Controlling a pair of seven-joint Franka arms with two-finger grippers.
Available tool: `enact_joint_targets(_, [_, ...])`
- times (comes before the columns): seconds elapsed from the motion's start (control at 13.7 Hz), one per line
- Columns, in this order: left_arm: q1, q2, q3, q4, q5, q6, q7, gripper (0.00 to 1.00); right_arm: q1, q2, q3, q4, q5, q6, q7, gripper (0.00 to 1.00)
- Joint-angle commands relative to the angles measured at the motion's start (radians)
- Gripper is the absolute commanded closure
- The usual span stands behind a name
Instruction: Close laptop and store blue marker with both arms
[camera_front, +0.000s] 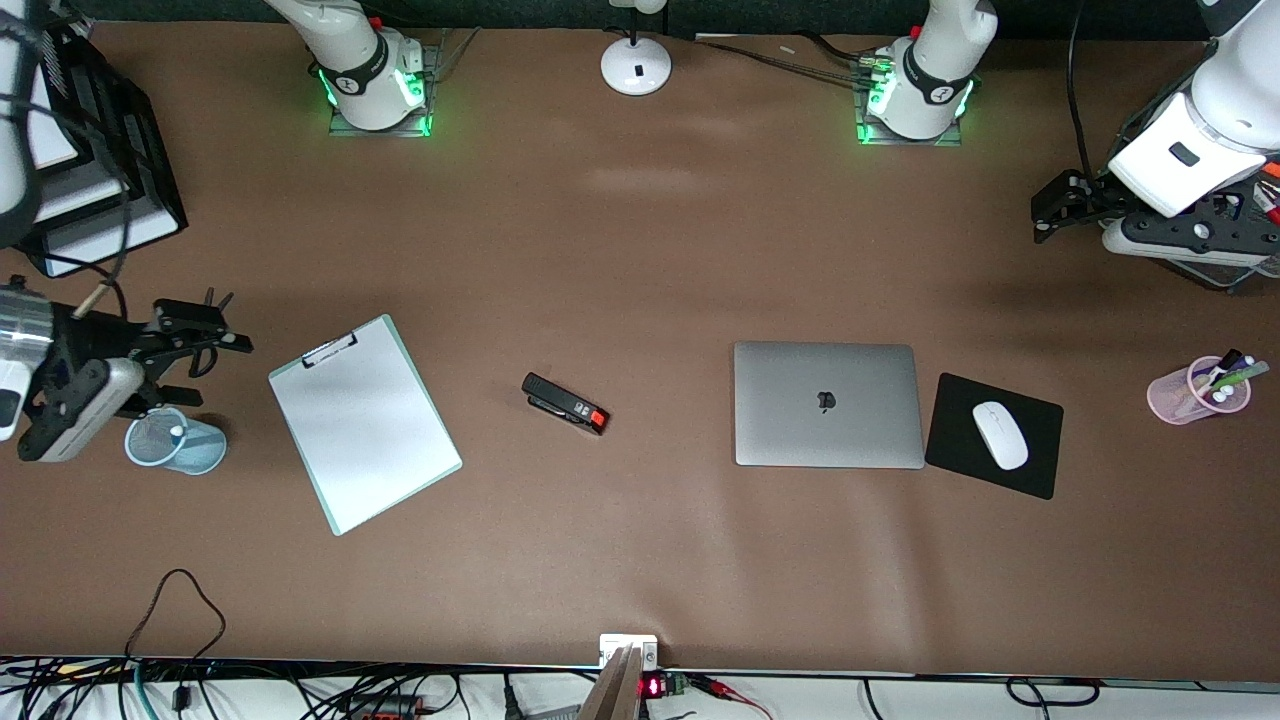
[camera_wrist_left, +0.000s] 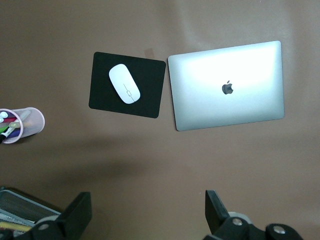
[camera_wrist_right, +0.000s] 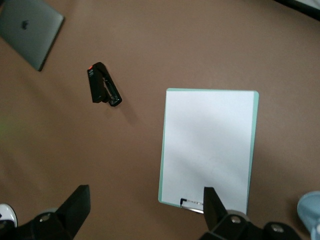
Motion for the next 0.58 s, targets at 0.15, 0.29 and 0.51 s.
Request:
enact_joint_targets(0.15, [0.003,0.013,0.001,0.028,-0.015,-0.02,0.005,0.0,0.104,-0.097,-0.004,-0.071,-0.176,-0.046,0.356,0.0])
enact_joint_targets(0.29, [0.003,0.013,0.001,0.029,-0.014,-0.02,0.004,0.0,0.127,-0.11,-0.006,-0.074,-0.223,-0.104,0.478,0.0])
enact_joint_targets(0.51, [0.005,0.013,0.002,0.028,-0.015,-0.022,0.005,0.0,0.121,-0.16,-0.01,-0.103,-0.349,-0.133,0.526,0.0])
